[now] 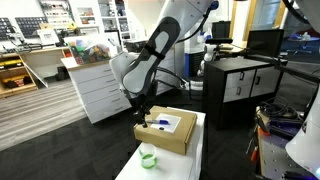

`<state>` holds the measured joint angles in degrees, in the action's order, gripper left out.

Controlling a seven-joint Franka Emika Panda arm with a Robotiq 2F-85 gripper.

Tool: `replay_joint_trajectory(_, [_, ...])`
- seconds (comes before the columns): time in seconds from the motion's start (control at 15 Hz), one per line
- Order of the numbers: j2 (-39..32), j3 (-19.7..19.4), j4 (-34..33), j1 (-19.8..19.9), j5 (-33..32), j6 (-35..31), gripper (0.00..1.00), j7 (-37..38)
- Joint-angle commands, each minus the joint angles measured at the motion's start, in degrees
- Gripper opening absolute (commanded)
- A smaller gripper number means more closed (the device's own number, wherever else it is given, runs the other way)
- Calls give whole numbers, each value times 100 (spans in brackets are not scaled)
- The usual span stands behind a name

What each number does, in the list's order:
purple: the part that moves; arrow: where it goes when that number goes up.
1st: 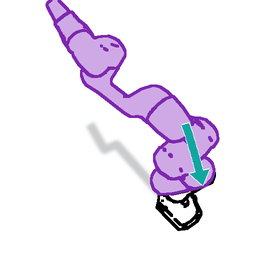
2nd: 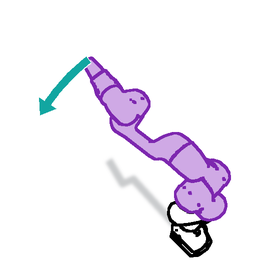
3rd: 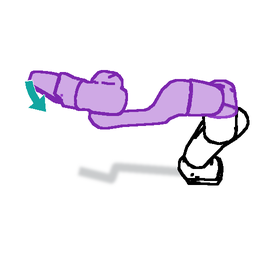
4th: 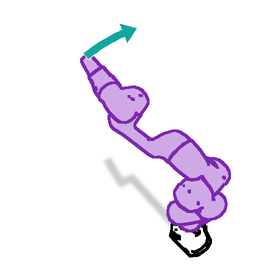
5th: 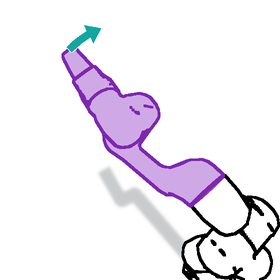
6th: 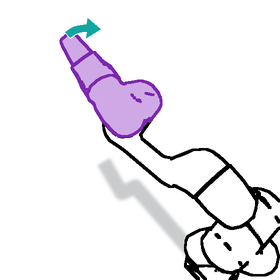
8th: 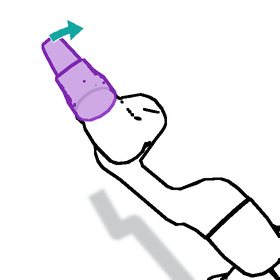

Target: Take the marker from the top of the box and put it in the cup

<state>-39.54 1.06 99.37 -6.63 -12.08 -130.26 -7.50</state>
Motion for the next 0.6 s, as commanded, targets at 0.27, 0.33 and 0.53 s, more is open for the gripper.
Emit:
replay_joint_trajectory(0.27, [427,-62,1045,307,76,-1022,100,170])
replay_joint_trajectory(0.33, [406,-63,1116,330,79,-1222,100,165])
replay_joint_trajectory(0.53, [350,-98,1266,325,51,-1687,100,183])
